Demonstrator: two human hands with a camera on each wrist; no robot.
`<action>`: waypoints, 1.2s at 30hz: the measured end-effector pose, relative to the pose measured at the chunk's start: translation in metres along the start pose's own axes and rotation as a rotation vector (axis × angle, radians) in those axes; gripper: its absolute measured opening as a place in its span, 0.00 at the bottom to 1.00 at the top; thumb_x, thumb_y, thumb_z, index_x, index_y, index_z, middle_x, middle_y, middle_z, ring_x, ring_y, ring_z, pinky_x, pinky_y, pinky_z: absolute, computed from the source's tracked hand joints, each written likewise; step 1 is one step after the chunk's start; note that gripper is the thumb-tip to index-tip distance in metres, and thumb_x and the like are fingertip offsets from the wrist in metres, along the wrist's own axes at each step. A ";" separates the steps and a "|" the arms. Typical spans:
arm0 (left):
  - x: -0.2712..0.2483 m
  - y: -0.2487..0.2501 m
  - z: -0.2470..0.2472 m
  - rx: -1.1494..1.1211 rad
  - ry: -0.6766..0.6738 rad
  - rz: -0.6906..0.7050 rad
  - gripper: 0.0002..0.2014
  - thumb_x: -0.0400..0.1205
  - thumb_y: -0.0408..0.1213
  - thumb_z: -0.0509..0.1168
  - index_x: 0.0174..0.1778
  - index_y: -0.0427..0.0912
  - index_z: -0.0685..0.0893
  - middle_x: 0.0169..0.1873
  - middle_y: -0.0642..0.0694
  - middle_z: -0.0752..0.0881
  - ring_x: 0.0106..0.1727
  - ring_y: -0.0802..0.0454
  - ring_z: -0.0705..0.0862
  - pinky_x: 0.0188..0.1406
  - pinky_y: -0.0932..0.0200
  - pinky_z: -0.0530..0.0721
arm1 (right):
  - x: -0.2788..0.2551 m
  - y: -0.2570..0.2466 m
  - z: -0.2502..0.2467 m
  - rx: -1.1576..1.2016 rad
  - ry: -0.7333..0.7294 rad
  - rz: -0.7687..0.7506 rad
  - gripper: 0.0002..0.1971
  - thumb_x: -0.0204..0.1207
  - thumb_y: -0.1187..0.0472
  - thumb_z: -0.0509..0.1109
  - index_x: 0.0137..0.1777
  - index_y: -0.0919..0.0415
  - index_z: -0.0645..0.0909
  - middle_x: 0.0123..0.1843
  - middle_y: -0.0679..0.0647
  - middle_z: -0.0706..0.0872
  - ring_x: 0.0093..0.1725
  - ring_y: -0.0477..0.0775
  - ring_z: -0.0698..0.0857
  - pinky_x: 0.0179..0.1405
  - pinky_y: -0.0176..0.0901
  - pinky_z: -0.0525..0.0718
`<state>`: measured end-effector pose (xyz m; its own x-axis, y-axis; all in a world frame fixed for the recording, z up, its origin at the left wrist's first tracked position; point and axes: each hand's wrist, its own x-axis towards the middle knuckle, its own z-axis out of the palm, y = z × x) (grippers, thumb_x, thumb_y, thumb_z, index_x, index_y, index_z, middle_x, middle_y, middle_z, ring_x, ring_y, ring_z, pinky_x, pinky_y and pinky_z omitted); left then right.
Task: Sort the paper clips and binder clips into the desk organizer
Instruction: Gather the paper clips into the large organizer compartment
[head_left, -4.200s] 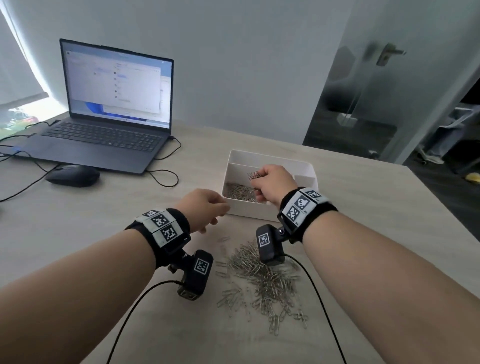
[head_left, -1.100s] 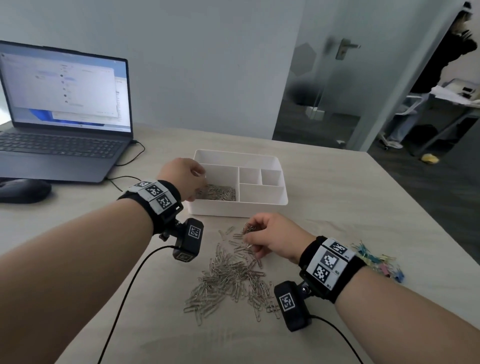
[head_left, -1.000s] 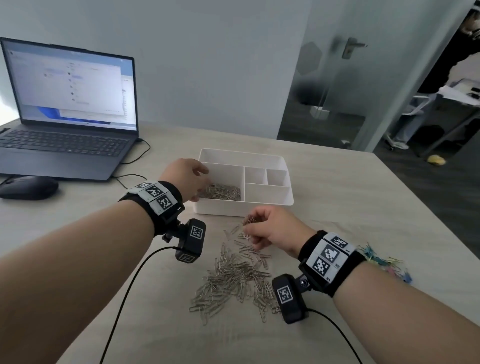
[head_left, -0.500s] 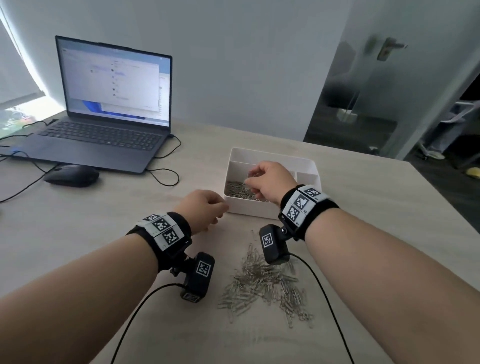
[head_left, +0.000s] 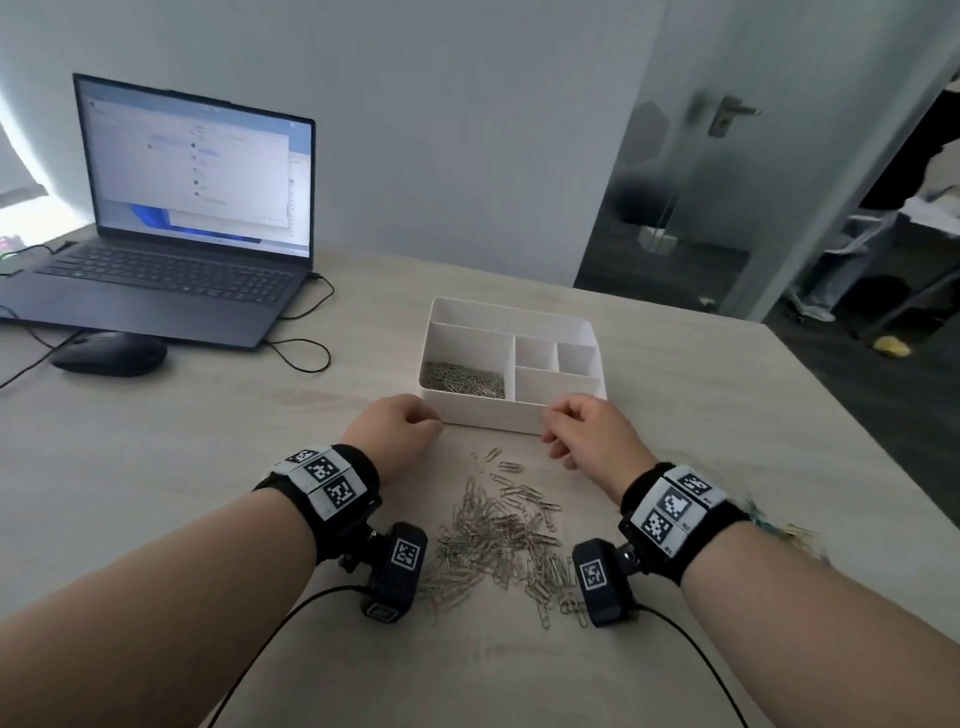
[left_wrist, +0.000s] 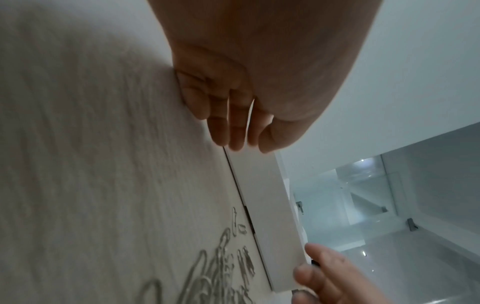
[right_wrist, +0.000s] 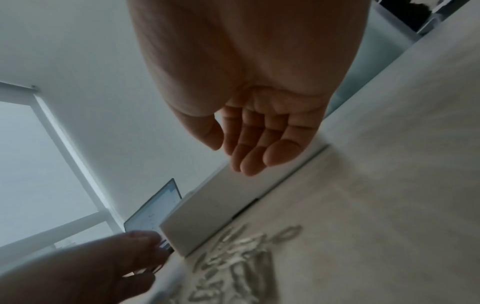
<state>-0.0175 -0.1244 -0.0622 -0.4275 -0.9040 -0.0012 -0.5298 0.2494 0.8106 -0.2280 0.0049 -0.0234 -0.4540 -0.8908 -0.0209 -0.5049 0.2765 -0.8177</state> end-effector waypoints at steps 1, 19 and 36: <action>0.001 0.000 0.001 -0.029 0.053 -0.013 0.05 0.78 0.42 0.69 0.47 0.52 0.82 0.38 0.53 0.86 0.44 0.48 0.87 0.46 0.54 0.85 | -0.004 0.005 -0.003 0.038 0.016 0.033 0.07 0.81 0.62 0.65 0.57 0.55 0.81 0.45 0.57 0.90 0.36 0.50 0.86 0.37 0.49 0.87; 0.052 0.021 -0.009 0.229 0.075 0.096 0.07 0.85 0.45 0.59 0.45 0.51 0.80 0.41 0.44 0.86 0.41 0.41 0.86 0.44 0.49 0.84 | 0.017 0.009 -0.008 -0.077 0.076 -0.004 0.09 0.81 0.59 0.64 0.59 0.50 0.76 0.57 0.49 0.86 0.51 0.53 0.86 0.43 0.43 0.83; 0.049 0.007 -0.003 0.253 0.026 0.050 0.07 0.85 0.39 0.61 0.41 0.50 0.80 0.40 0.45 0.84 0.42 0.44 0.80 0.39 0.57 0.72 | -0.004 -0.018 0.027 -0.712 -0.665 -0.202 0.37 0.84 0.54 0.63 0.89 0.54 0.49 0.91 0.52 0.47 0.89 0.50 0.47 0.85 0.42 0.47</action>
<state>-0.0402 -0.1674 -0.0546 -0.4408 -0.8960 0.0530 -0.6759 0.3702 0.6373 -0.1975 -0.0061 -0.0238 0.0828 -0.9056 -0.4160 -0.9493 0.0554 -0.3096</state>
